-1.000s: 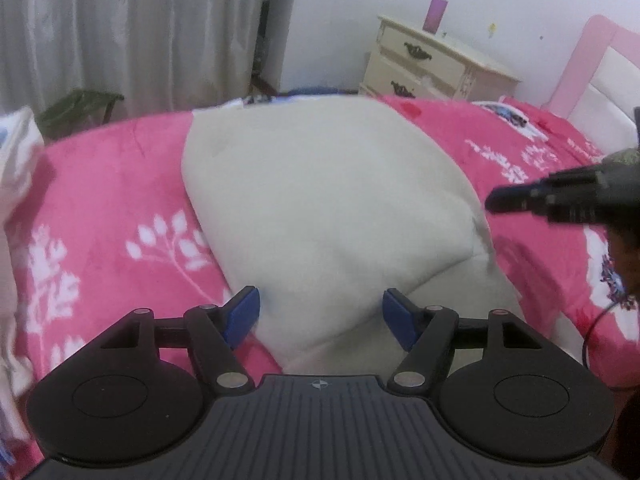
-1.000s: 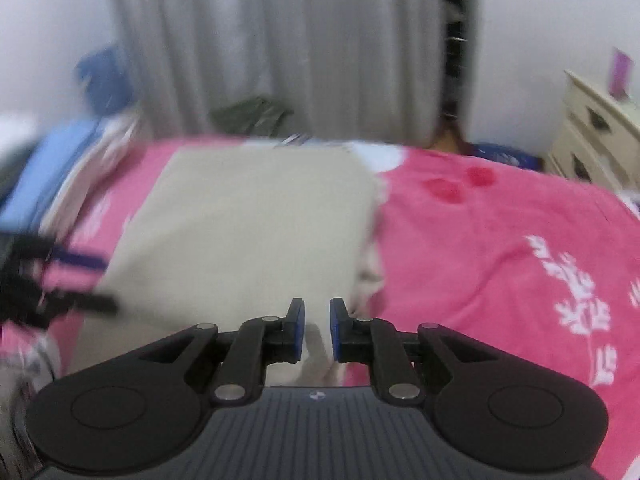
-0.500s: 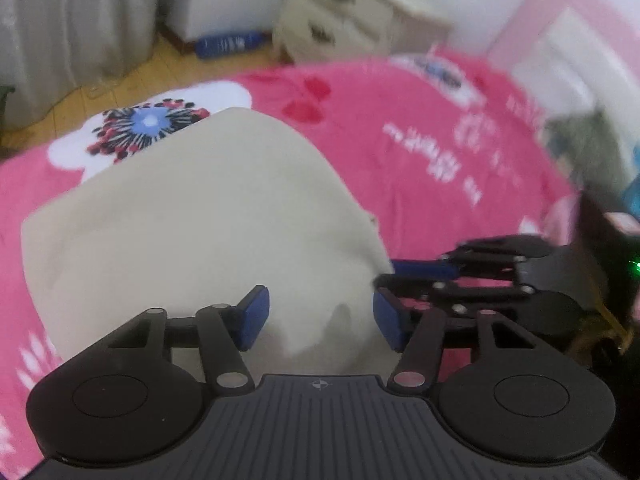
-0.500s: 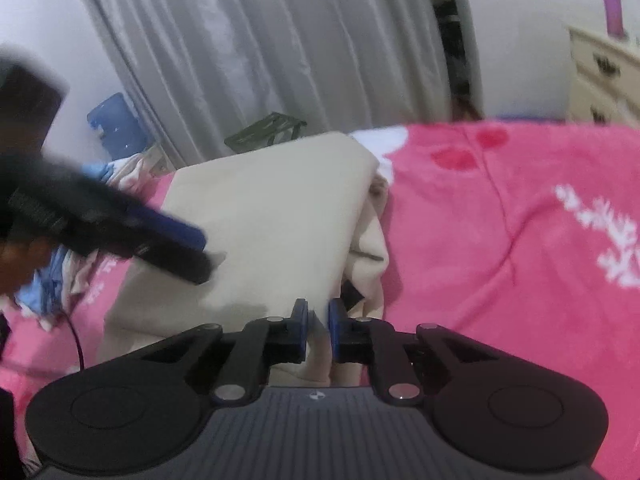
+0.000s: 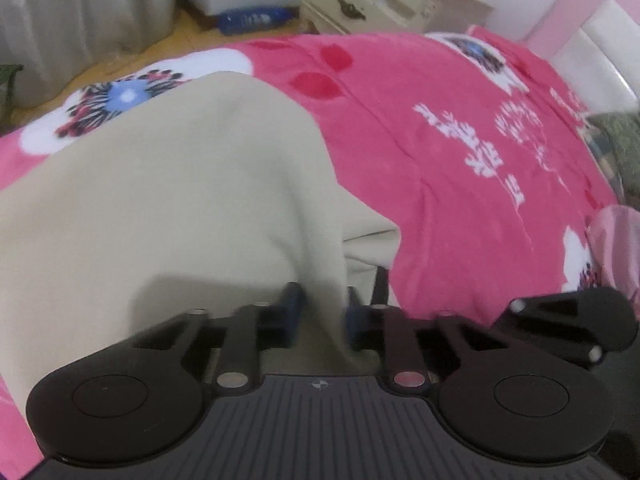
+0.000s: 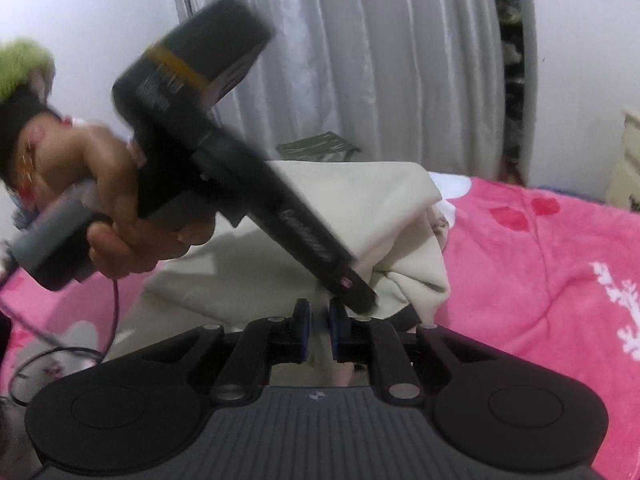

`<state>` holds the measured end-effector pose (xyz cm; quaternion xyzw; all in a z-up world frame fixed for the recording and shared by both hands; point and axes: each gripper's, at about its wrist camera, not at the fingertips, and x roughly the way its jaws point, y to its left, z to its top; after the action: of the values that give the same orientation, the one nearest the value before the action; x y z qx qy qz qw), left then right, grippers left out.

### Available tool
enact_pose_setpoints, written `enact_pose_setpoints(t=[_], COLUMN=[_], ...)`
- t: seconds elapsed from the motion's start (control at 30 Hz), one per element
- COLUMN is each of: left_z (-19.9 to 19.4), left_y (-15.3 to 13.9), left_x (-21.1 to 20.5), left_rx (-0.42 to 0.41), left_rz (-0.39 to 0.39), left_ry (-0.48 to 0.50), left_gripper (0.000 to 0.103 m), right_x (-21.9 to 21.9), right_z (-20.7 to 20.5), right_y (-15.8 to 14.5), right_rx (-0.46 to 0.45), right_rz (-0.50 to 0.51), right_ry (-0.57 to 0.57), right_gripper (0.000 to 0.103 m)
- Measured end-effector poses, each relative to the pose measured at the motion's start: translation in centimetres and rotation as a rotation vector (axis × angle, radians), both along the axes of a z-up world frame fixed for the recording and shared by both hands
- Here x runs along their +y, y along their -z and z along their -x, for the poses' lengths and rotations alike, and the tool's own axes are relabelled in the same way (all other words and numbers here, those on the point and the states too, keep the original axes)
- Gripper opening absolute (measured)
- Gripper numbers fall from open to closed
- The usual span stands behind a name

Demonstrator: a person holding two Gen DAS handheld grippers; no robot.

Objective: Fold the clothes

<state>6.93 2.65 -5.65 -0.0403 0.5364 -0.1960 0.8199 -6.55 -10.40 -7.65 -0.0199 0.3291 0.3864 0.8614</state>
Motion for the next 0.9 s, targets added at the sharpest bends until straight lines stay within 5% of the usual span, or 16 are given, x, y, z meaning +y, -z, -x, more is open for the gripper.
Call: enact_pose_setpoints(t=[0.07, 0.23, 0.4, 0.43, 0.47, 0.67, 0.77, 0.9], left_z=[0.2, 0.6, 0.6, 0.6, 0.6, 0.8, 0.9, 1.1], left_y=[-0.6, -1.8, -2.0, -2.0, -2.0, -1.9, -1.8, -2.0], left_x=[0.7, 1.8, 1.6, 1.6, 1.5, 1.4, 1.5, 1.7], left_rx=[-0.019, -0.047, -0.057, -0.059, -0.060, -0.065, -0.065, -0.074], left_rz=[0.027, 0.100, 0.119, 0.119, 0.119, 0.129, 0.129, 0.129], left_ry=[-0.018, -0.048, -0.054, -0.052, -0.050, -0.035, -0.033, -0.027], left_gripper=[0.006, 0.006, 0.006, 0.006, 0.006, 0.006, 0.006, 0.006], right_x=[-2.2, -6.3, -4.3, -3.8, -3.3, 1.3, -0.2, -5.0], right_z=[-1.0, -5.6, -8.6, -8.7, -8.6, -3.8, -5.3, -7.9], right_y=[-0.7, 0.3, 3.2, 3.6, 3.8, 2.0, 2.9, 4.2], right_rx=[0.033, 0.118, 0.211, 0.224, 0.214, -0.180, -0.010, 0.300], right_rz=[-0.076, -0.177, -0.150, -0.130, -0.116, 0.125, -0.015, -0.390], right_ry=[0.027, 0.319, 0.302, 0.303, 0.300, 0.070, 0.076, 0.164], right_gripper=[0.015, 0.029, 0.029, 0.021, 0.006, 0.005, 0.006, 0.007])
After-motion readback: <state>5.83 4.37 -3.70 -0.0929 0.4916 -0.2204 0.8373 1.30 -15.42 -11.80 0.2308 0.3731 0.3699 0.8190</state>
